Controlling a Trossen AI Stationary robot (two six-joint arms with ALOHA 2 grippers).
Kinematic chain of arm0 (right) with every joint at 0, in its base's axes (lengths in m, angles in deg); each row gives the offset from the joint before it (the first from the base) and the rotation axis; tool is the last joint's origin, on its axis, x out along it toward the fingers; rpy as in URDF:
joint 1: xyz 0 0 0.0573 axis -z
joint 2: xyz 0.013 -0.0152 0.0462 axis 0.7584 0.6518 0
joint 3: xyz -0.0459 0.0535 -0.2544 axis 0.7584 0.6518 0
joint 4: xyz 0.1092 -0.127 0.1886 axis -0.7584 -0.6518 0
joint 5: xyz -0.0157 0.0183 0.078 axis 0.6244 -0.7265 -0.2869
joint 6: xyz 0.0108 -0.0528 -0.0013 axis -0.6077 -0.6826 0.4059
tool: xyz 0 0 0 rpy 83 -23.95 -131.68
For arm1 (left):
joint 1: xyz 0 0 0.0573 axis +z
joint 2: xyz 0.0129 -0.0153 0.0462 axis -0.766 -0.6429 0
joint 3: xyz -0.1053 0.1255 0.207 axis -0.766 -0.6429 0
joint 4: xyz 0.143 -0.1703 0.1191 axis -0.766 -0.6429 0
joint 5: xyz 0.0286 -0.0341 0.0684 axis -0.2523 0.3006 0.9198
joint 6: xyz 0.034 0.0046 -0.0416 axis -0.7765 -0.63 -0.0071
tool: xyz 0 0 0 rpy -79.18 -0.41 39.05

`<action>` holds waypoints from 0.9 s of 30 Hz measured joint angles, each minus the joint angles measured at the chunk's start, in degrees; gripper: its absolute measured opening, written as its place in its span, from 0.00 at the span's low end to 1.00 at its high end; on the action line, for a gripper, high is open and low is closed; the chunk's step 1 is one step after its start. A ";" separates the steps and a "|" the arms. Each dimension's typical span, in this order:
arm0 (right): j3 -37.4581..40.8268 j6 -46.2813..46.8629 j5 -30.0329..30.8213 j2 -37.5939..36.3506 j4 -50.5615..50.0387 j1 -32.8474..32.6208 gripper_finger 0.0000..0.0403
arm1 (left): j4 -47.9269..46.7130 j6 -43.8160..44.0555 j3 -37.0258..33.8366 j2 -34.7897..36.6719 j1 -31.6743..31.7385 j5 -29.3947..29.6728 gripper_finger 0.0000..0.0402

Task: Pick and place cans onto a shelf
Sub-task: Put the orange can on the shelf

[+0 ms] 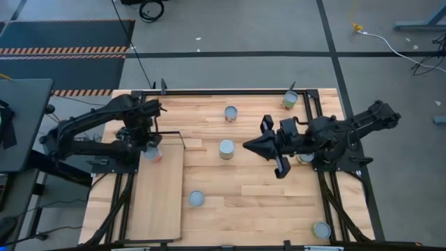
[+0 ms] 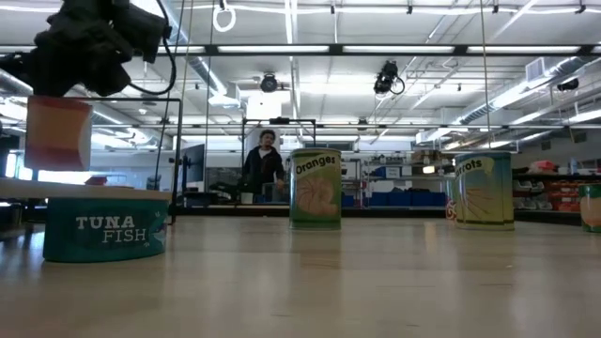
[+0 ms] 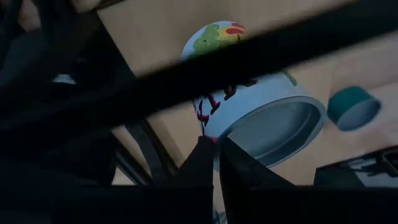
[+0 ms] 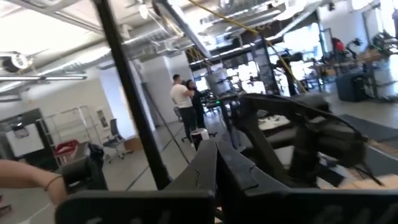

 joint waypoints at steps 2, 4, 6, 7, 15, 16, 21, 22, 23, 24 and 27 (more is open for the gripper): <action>0.00 -0.37 -0.01 0.57 0.70 -1.06 0.02 | 0.04 -0.61 -0.02 -1.10 0.20 1.21 0.03; 0.00 -0.45 0.11 1.20 0.96 -2.00 0.02 | -0.11 -1.45 -0.02 -2.11 0.11 1.28 0.03; 0.00 -0.51 1.20 1.44 0.69 -3.00 0.02 | 0.01 -2.62 -0.02 -3.00 -0.23 1.20 0.03; 0.00 -0.53 1.68 1.44 0.46 -3.44 0.02 | -0.08 -2.92 -0.02 -3.43 -0.28 1.49 0.03; 0.00 -4.24 3.67 2.30 0.40 -5.20 0.02 | -0.10 -14.56 -0.02 -4.65 -2.89 3.96 0.03; 0.00 -4.49 3.68 2.35 0.38 -5.31 0.02 | -0.04 -15.92 -0.02 -4.59 -3.67 4.98 0.03; 0.00 -6.40 4.53 2.49 2.06 -5.26 0.02 | -0.03 -24.29 -0.02 -4.37 -6.98 7.69 0.03; 0.00 -6.66 4.73 2.49 2.70 -5.14 0.02 | -0.02 -25.48 -0.02 -4.37 -7.55 7.68 0.03; 0.00 -7.00 4.75 2.47 3.26 -4.95 0.03 | -0.03 -26.38 -0.02 -4.37 -8.22 7.66 0.03; 0.00 -7.13 4.75 2.47 3.62 -4.85 0.03 | 0.01 -26.70 -0.02 -4.37 -8.81 7.60 0.03; 0.00 -7.64 4.75 2.47 4.71 -4.63 0.06 | -0.01 -27.05 -0.02 -4.37 -10.52 7.49 0.03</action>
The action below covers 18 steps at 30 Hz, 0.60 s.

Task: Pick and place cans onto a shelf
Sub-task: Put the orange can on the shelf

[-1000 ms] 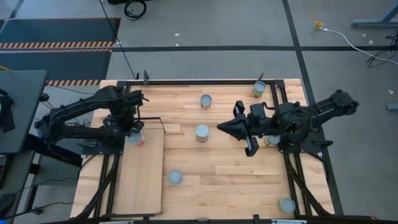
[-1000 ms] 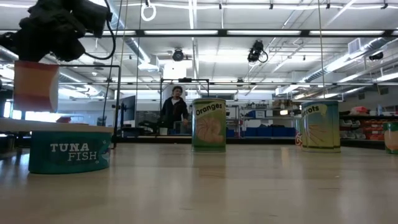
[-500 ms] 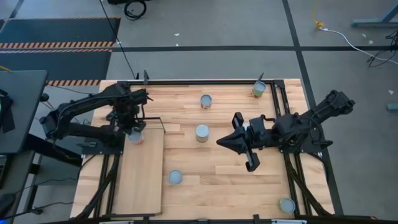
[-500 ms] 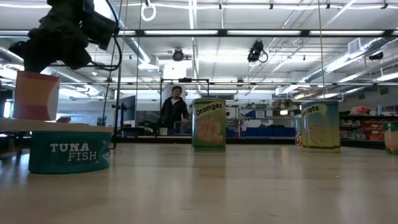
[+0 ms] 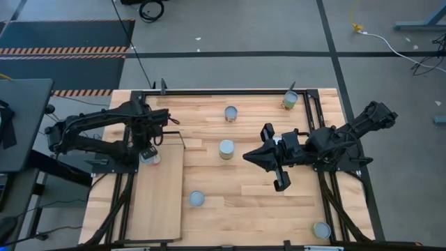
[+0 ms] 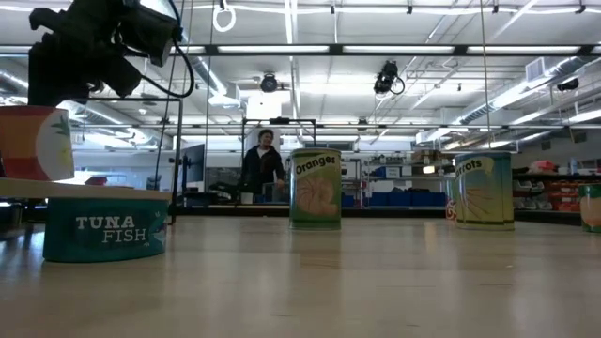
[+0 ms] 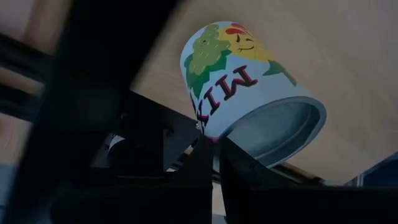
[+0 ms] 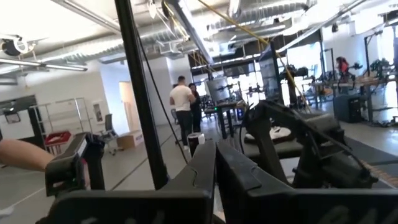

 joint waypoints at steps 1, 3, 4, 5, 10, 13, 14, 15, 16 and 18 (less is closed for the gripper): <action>0.00 -0.06 0.00 0.00 0.20 0.10 0.07 | 0.00 0.14 0.00 0.00 -0.52 0.09 0.04; 0.00 -0.09 0.00 -0.02 0.13 0.12 0.09 | 0.00 0.56 0.00 0.00 -1.45 0.13 0.06; 0.00 -0.12 0.00 -0.02 0.04 0.12 0.09 | 0.00 0.98 0.00 0.00 -1.90 0.15 0.07; 0.00 -0.34 0.01 -0.02 0.07 0.13 0.10 | -0.01 1.71 0.00 0.00 -2.29 0.14 0.08; 0.00 -2.08 0.00 -0.02 0.08 0.12 0.13 | 0.00 4.05 0.00 0.00 -3.99 -0.09 0.16; 0.00 -1.99 0.00 -0.02 0.06 -0.16 0.14 | 0.00 5.82 0.00 0.00 -4.82 -0.09 0.20; 0.00 -1.97 -0.02 -0.02 0.05 -0.31 0.14 | -0.01 6.53 0.00 0.00 -5.02 -0.10 0.22; 0.00 -1.98 -0.02 -0.02 0.05 -0.42 0.14 | -0.01 6.91 0.00 0.02 -5.21 -0.16 0.23; 0.00 -2.04 -0.02 -0.02 0.05 -0.53 0.14 | 0.00 7.37 0.00 0.07 -5.27 -0.36 0.25; 0.00 -2.57 -0.02 -0.02 0.03 -0.73 0.14 | -0.02 8.27 0.01 0.09 -5.48 -1.13 0.29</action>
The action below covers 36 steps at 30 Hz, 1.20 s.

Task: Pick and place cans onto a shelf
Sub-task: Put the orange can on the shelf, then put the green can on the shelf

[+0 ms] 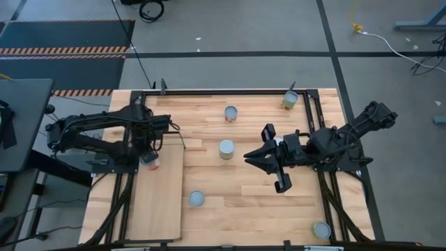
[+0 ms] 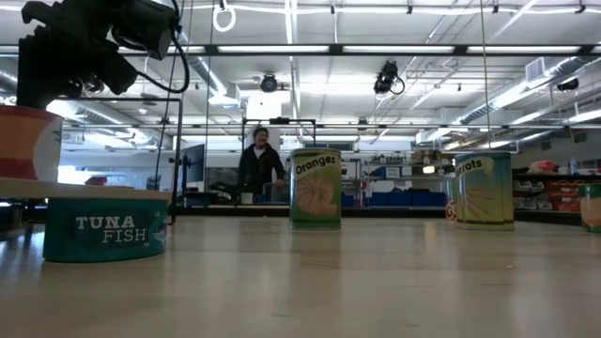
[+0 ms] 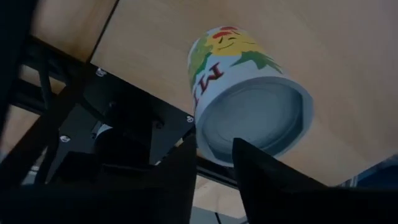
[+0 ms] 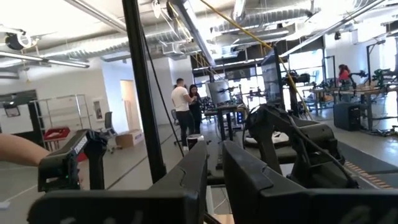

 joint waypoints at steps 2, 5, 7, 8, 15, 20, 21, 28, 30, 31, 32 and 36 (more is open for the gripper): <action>0.00 -0.25 0.00 0.00 0.00 -0.05 0.14 | -0.02 0.39 0.55 0.10 -0.02 -0.60 0.33; 0.00 -0.21 0.00 0.00 -0.16 -0.07 0.14 | -0.11 1.31 2.65 0.50 -0.02 -1.69 0.39; 0.00 -0.23 0.00 0.00 -0.69 -0.07 0.14 | 0.06 2.13 4.82 1.01 -0.02 -2.75 0.42; 0.00 -0.22 0.00 -0.03 -1.39 -0.07 0.14 | 0.02 2.93 6.36 1.34 -0.02 -3.97 0.44; 0.02 4.85 3.62 -0.04 -12.52 0.50 0.14 | 0.77 6.04 20.57 2.01 -1.97 -7.62 0.43; 0.07 15.83 19.53 -2.41 -29.91 3.24 0.15 | 15.19 7.66 26.49 1.99 -5.46 -3.32 0.42; 0.07 17.36 19.78 -3.41 -34.07 4.19 0.16 | 19.41 7.62 26.95 1.99 -6.15 -2.59 0.42; 0.07 27.57 12.97 -8.45 -64.27 12.42 0.26 | 52.28 4.82 27.12 0.78 -8.67 6.46 0.42; 0.13 26.04 10.81 -7.70 -69.95 14.33 0.31 | 60.79 4.31 27.12 -0.49 -8.26 8.64 0.42; 0.48 23.87 9.59 -7.01 -70.97 15.12 0.34 | 65.43 4.26 27.12 -1.37 -7.82 9.05 0.42; 0.97 20.88 8.41 -6.11 -71.07 15.79 0.37 | 70.20 4.17 27.12 -2.30 -7.33 9.06 0.43; 2.32 6.88 4.59 -1.84 -66.44 17.66 0.49 | 81.46 3.64 27.12 -6.33 -3.66 6.81 0.52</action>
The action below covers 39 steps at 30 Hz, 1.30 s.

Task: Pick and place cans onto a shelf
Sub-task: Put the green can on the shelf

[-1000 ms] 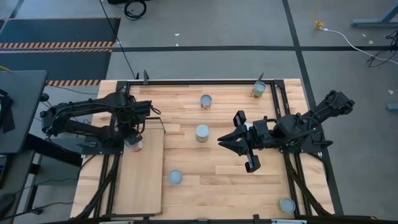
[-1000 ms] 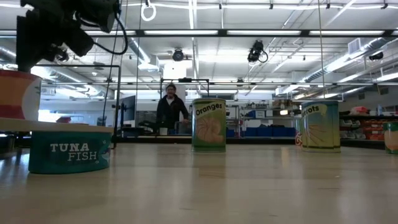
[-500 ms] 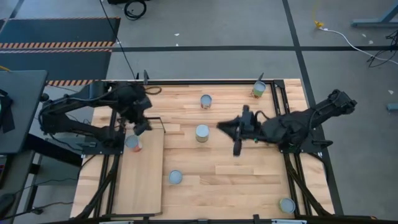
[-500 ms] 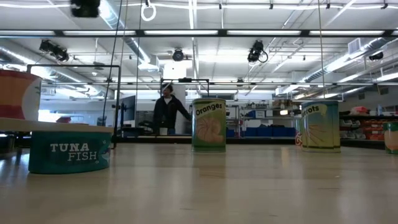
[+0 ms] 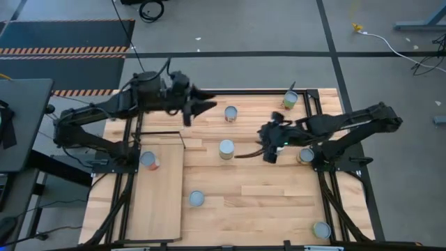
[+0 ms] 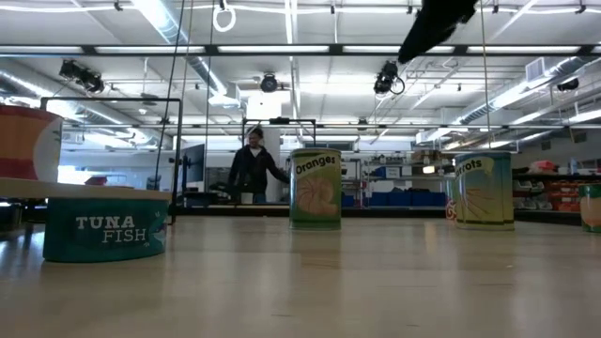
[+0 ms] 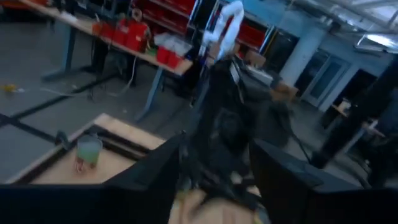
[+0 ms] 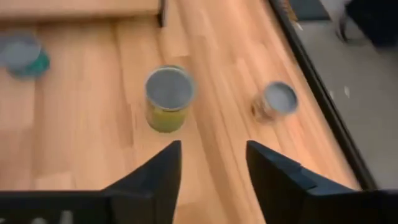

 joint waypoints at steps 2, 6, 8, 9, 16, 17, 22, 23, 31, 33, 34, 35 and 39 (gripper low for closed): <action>0.06 -2.14 0.65 1.47 -0.68 1.82 0.54 | 1.93 -1.20 0.24 -1.44 2.93 -1.71 0.58; 0.07 6.07 9.54 0.38 -4.11 10.80 0.56 | 0.55 -0.75 3.99 -2.59 10.24 -4.58 0.71; 0.07 11.94 10.15 -1.05 -4.56 16.42 0.56 | -0.08 -2.39 5.60 -2.49 13.04 -5.14 0.76; 0.07 14.32 9.68 -1.44 -4.77 19.26 0.56 | -0.19 -3.36 6.02 -2.31 14.04 -5.17 0.77; 0.07 24.62 4.41 2.26 -13.42 39.74 0.51 | -2.37 -6.98 6.86 -1.34 19.09 -6.45 0.77; 0.07 25.71 4.22 3.20 -14.51 42.15 0.50 | -3.30 -6.95 6.86 -1.34 19.73 -6.47 0.77; 0.07 23.03 3.00 8.78 -13.21 50.28 0.49 | -5.08 -11.13 7.43 -1.06 23.85 -13.68 0.77; 0.07 22.60 2.07 10.27 -12.73 51.37 0.49 | -5.90 -11.97 8.31 -1.06 25.13 -15.83 0.76; 0.07 22.47 -2.02 19.44 -11.41 56.16 0.47 | -21.98 -26.02 17.35 -1.01 30.91 -22.08 0.76; 0.07 20.96 -2.84 21.17 -10.36 56.64 0.46 | -24.84 -28.17 18.67 -0.99 31.27 -22.22 0.76; 0.07 19.99 -3.26 21.99 -10.10 56.86 0.45 | -25.65 -28.70 19.01 -0.97 31.38 -22.24 0.76; 0.07 19.16 -3.46 22.73 -9.71 57.07 0.44 | -26.45 -29.05 19.29 -0.97 31.40 -22.18 0.76; -0.07 18.26 -1.62 24.60 -9.33 57.18 0.38 | -27.26 -29.60 19.56 -0.58 31.41 -22.05 0.76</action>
